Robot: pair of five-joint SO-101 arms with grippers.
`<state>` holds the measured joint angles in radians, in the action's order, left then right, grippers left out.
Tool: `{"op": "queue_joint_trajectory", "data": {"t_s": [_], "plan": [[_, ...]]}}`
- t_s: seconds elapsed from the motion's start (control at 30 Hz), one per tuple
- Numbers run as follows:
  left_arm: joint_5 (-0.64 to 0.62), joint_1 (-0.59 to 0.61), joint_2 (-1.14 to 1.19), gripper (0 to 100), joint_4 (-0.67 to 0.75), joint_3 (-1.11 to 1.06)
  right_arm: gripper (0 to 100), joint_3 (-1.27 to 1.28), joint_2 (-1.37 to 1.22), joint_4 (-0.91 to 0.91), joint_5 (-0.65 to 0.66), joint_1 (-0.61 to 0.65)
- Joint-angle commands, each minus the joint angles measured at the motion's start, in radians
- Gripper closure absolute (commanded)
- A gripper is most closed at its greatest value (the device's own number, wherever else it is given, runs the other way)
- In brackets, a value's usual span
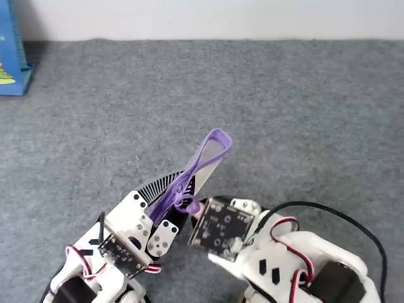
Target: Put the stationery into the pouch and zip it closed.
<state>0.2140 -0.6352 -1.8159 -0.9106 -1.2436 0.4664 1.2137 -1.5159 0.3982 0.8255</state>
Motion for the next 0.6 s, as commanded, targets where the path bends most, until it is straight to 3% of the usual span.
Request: {"op": "queue_joint_trajectory", "data": {"t_s": [0.0,0.17,0.57], "plan": [[-0.012,0.012,-0.009,99,-0.003,-0.044,98.7,-0.009,0.048,0.056,0.009,-0.116],[-0.012,0.012,-0.009,99,-0.005,-0.042,98.9,-0.005,0.107,0.137,0.012,-0.252],[-0.017,0.064,-0.009,99,-0.052,0.022,98.9,0.057,0.105,0.242,0.08,-0.406]]}}
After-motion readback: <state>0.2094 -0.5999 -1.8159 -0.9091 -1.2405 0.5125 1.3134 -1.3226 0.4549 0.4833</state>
